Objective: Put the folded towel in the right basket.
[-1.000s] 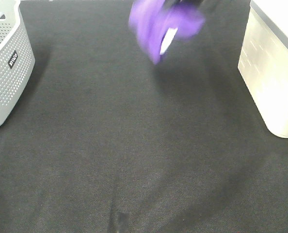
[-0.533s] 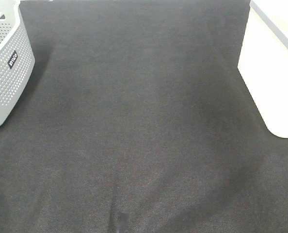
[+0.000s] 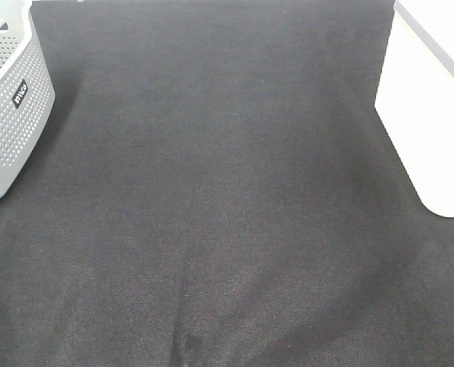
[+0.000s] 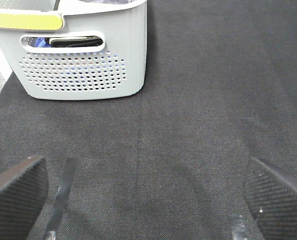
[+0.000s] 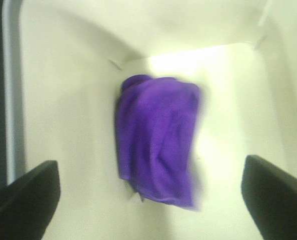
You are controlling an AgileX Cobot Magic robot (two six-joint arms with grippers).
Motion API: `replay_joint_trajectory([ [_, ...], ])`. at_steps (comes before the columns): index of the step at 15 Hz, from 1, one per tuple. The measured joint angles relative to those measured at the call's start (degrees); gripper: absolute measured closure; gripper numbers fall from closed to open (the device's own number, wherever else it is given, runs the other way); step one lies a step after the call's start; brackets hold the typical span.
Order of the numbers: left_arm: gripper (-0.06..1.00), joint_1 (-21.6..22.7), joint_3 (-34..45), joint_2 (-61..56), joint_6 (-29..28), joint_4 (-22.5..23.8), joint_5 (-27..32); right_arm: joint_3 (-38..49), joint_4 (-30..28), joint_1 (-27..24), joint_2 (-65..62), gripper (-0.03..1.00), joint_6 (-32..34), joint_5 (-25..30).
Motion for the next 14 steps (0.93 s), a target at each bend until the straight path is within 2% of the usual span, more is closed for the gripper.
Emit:
replay_joint_trajectory([
  [1, -0.04, 0.00, 0.00, 0.00, 0.00, 0.00, 0.00, 0.00, 2.58, 0.11, -0.29, 0.01, -0.52, 0.00],
  [3, -0.04, 0.00, 0.00, 0.00, 0.00, 0.00, 0.00, 0.00, 1.95, 3.38, -2.12, -0.01, 0.63, -0.06],
  [6, -0.04, 0.00, 0.00, 0.00, 0.00, 0.00, 0.00, 0.00, -8.08, 15.18, -6.07, -0.01, 4.07, -0.06],
  [7, -0.04, 0.00, 0.00, 0.00, 0.00, 0.00, 0.00, 0.69, -9.34, 18.56, -7.56, -0.01, 5.44, -0.06],
  [8, -0.04, 0.00, 0.00, 0.00, 0.00, 0.00, 0.00, 4.98, -9.28, 21.14, -11.69, -0.01, 6.82, -0.23],
  [10, -0.04, 0.00, 0.00, 0.00, 0.00, 0.00, 0.00, 17.76, -8.54, 21.43, -21.03, -0.01, 6.99, -0.29],
  [11, -0.04, 0.00, 0.00, 0.00, 0.00, 0.00, 0.00, 26.30, -8.65, 21.37, -27.10, -0.01, 6.99, -0.57],
  [14, -0.04, 0.00, 0.00, 0.00, 0.00, 0.00, 0.00, 56.09, -8.71, 21.37, -52.37, -0.01, 7.39, -6.47],
])
